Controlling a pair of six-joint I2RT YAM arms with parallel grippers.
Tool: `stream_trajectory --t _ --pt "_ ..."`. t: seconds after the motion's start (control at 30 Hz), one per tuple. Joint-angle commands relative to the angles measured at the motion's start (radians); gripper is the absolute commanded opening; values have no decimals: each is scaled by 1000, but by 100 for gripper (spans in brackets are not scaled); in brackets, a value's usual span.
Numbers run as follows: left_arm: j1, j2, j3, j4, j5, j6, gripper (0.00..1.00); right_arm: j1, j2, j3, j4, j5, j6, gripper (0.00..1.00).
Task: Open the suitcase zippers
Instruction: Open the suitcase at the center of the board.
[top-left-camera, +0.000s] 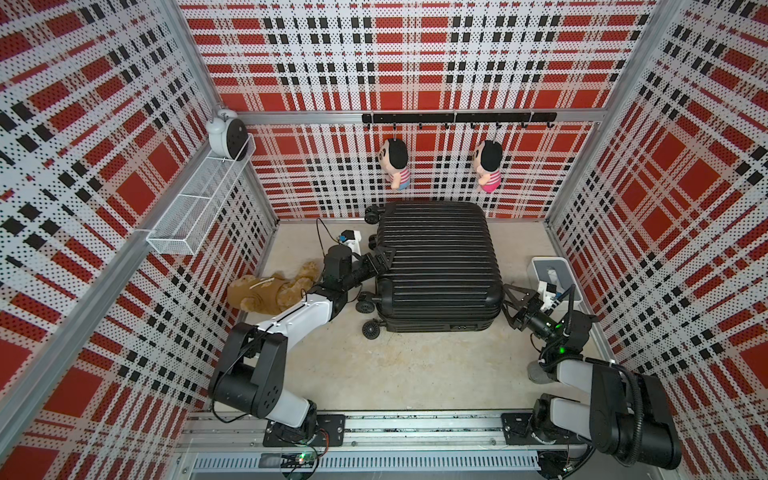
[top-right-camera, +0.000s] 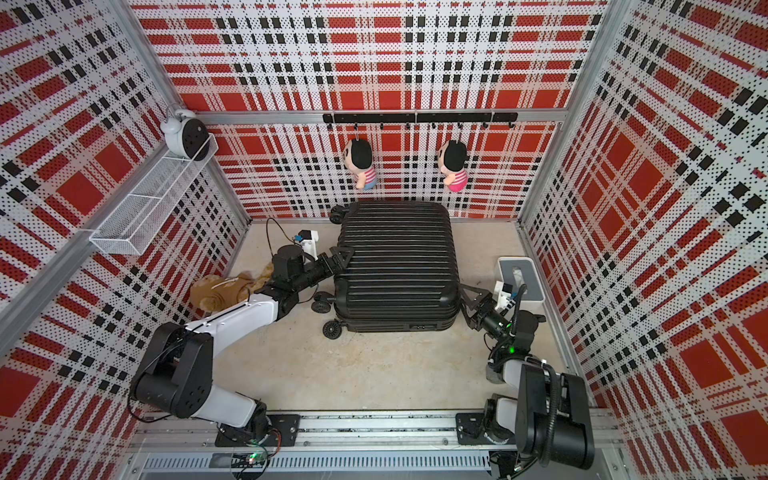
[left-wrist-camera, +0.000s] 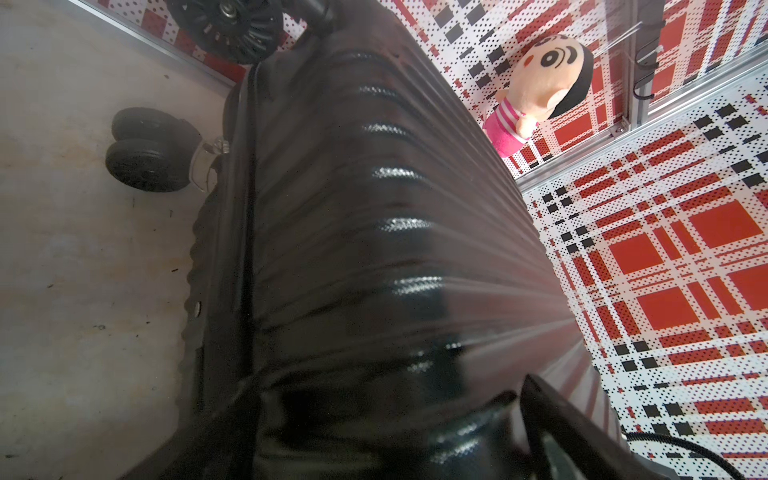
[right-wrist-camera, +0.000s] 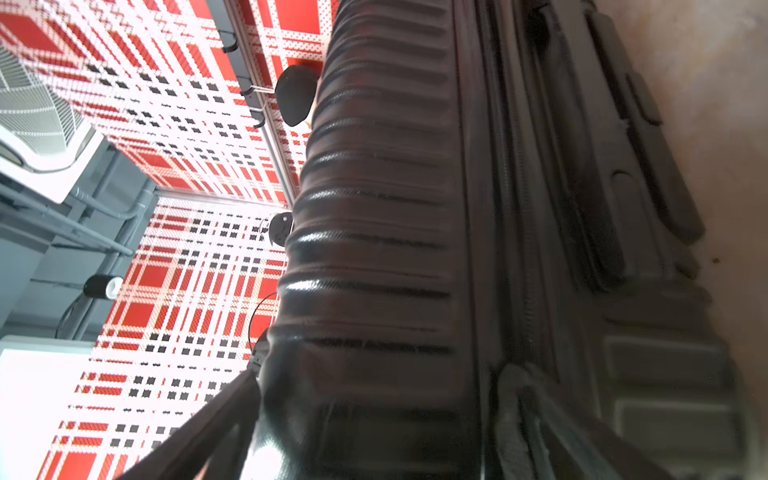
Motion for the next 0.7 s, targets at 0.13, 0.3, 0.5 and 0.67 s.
stream_trajectory --t 0.13,0.3,0.5,0.67 --pt "-35 65 -25 -76 60 23 98 146 162 6 332 -84 291 99" --pt "-38 59 -38 -71 63 21 98 168 150 44 451 -76 417 92" --pt "-34 40 -58 -63 60 18 98 203 -67 149 97 -79 294 91" --pt "-22 2 -86 -59 52 10 98 211 -217 268 -200 -96 179 92"
